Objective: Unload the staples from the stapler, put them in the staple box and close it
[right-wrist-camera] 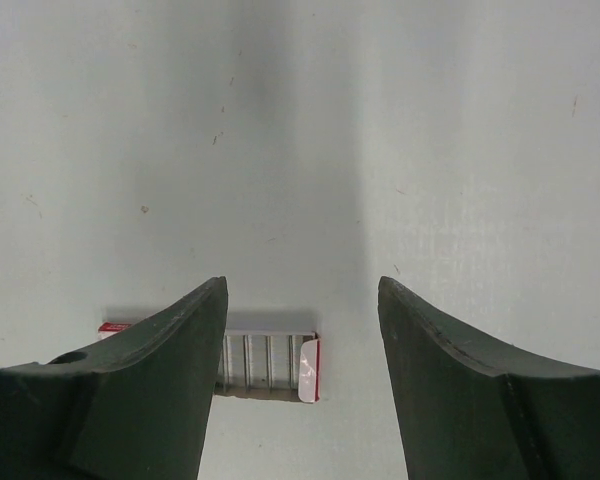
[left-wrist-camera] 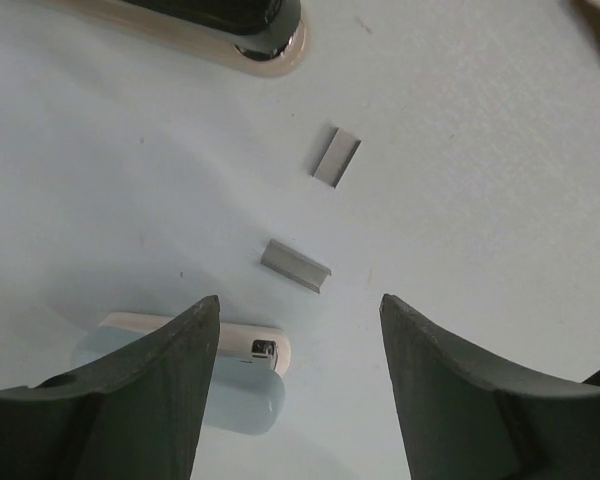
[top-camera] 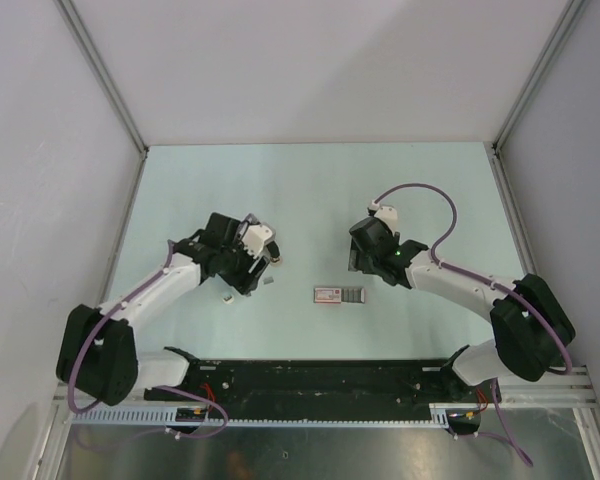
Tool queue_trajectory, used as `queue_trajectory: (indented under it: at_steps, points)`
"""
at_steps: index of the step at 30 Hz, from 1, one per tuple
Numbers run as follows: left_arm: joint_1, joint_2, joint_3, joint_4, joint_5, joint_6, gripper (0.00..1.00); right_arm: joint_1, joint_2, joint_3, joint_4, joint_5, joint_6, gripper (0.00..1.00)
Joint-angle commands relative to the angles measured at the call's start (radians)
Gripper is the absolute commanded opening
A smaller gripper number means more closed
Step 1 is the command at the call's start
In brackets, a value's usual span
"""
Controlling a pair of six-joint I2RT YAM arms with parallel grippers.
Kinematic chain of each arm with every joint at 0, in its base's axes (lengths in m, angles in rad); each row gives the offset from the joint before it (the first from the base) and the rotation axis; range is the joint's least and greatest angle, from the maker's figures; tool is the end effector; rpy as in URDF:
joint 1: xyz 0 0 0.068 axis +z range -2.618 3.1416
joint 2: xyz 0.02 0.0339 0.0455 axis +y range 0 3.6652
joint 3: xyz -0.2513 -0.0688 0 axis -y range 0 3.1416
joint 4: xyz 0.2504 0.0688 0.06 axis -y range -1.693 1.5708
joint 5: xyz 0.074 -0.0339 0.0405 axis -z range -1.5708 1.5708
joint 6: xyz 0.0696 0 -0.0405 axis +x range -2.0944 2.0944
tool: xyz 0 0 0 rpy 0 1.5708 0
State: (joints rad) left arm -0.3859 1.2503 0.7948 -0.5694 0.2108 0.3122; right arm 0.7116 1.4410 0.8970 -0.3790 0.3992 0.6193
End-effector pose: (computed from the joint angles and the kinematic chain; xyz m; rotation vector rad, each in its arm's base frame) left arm 0.2408 -0.1136 0.1743 0.9573 2.4061 -0.3003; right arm 0.2571 0.1860 0.1743 0.0520 2.3986 0.1152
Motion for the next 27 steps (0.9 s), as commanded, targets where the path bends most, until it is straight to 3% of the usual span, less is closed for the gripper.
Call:
queue_trajectory:
  at_steps: [1, 12, 27]
  points:
    - [-0.043, 0.077, 0.054, -0.051, -0.105, -0.040, 0.68, -0.005, -0.025, -0.003, 0.034, 0.004, -0.026, 0.66]
    - [-0.030, 0.319, 0.199, -0.193, -0.050, -0.184, 0.62, -0.015, -0.032, -0.003, 0.035, 0.007, -0.051, 0.66]
    - [0.055, 0.444, 0.212, -0.202, 0.011, -0.292, 0.52, -0.038, -0.003, -0.003, 0.072, -0.019, -0.079, 0.66]
